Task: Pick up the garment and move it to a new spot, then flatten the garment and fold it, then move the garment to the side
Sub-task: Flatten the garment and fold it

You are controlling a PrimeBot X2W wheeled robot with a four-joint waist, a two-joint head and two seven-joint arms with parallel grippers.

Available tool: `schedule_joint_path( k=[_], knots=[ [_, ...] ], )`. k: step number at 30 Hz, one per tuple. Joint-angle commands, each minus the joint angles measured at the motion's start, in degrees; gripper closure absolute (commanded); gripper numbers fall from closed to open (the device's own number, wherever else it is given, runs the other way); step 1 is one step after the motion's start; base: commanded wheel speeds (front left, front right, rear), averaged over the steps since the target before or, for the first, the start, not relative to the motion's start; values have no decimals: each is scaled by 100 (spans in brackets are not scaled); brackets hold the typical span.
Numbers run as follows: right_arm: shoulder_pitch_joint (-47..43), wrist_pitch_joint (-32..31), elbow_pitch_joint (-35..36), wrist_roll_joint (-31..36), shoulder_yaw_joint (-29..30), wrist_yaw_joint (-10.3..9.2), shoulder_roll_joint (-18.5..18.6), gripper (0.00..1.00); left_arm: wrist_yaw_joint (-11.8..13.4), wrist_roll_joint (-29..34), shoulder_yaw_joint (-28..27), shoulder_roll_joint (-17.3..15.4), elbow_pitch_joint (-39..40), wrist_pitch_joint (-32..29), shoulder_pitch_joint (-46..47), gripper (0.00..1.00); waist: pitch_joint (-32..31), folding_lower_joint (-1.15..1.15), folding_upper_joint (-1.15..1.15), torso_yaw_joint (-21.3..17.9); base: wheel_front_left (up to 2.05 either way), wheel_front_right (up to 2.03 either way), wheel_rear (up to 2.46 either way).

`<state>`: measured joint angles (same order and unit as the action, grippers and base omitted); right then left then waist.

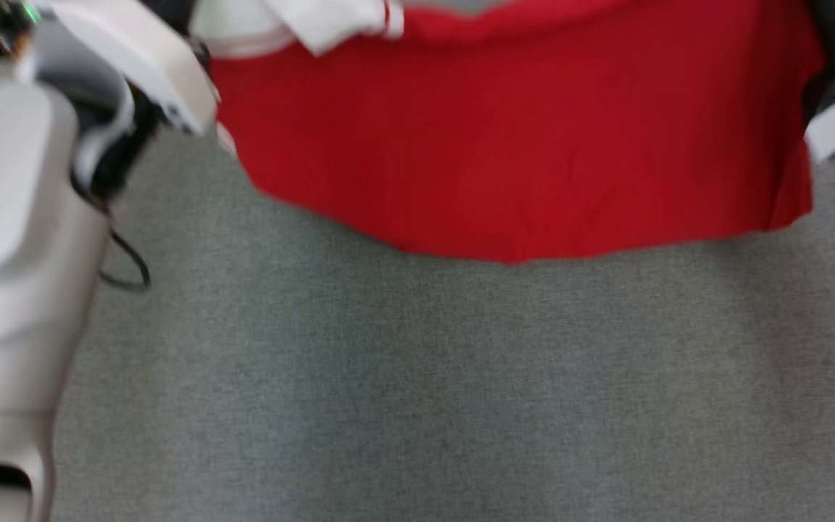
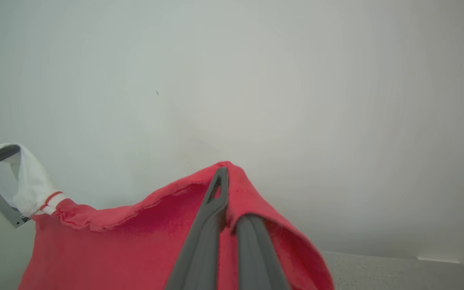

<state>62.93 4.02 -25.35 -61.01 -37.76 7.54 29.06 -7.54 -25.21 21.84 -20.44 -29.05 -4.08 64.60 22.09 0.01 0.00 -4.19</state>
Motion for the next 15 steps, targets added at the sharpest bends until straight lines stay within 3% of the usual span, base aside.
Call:
schedule_joint_path(
  k=[1,6,15],
  knots=[
    [172,7,-62,-17,-18,-13,34,100,14,26,8,-70,-74,76,194,100,150,-1,0,38,0,0,0],
    [1234,215,-547,-274,111,-13,-42,100,13,236,225,-104,-868,361,1439,100,410,-1,0,32,0,0,0],
    [2657,485,-1276,-426,0,-13,-188,100,17,328,133,50,-2004,1142,3121,100,618,-1,0,97,0,0,0]
  ],
)
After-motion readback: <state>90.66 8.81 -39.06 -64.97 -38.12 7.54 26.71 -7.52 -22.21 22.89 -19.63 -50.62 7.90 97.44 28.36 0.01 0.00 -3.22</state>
